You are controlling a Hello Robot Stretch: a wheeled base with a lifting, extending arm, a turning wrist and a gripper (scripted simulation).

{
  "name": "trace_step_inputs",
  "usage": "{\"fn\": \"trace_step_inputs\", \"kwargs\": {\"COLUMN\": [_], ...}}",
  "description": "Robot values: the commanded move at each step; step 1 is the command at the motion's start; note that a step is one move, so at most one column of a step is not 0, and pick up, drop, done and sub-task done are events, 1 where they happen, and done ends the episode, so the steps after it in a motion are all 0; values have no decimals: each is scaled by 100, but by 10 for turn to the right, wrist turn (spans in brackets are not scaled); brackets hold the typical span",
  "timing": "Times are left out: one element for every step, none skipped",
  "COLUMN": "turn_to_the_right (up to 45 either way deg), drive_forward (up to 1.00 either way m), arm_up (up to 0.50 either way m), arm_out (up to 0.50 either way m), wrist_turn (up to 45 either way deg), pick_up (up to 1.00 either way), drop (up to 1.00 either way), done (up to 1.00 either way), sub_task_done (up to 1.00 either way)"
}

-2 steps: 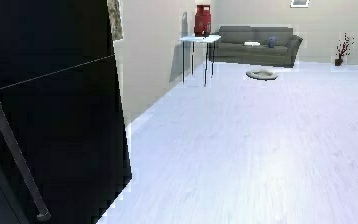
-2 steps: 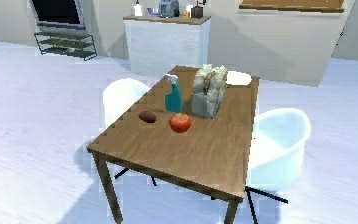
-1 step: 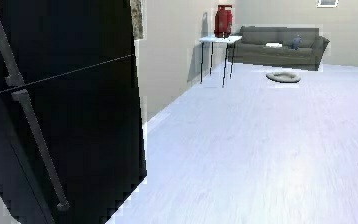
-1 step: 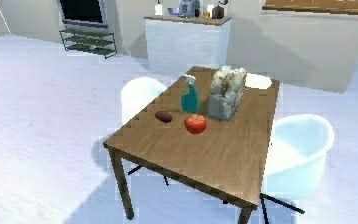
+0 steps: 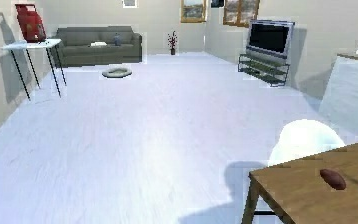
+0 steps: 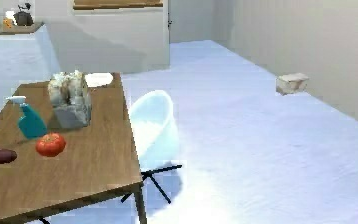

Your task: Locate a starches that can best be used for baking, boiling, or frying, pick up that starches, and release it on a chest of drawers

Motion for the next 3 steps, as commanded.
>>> {"fn": "trace_step_inputs", "kwargs": {"turn_to_the_right": [450, 450, 150], "drive_forward": [0, 0, 0], "arm_up": [0, 0, 0], "arm_out": [0, 0, 0], "wrist_turn": [0, 0, 0], "pick_up": [0, 0, 0], "drop": [0, 0, 0], "done": [0, 0, 0], "sub_task_done": [0, 0, 0]}}
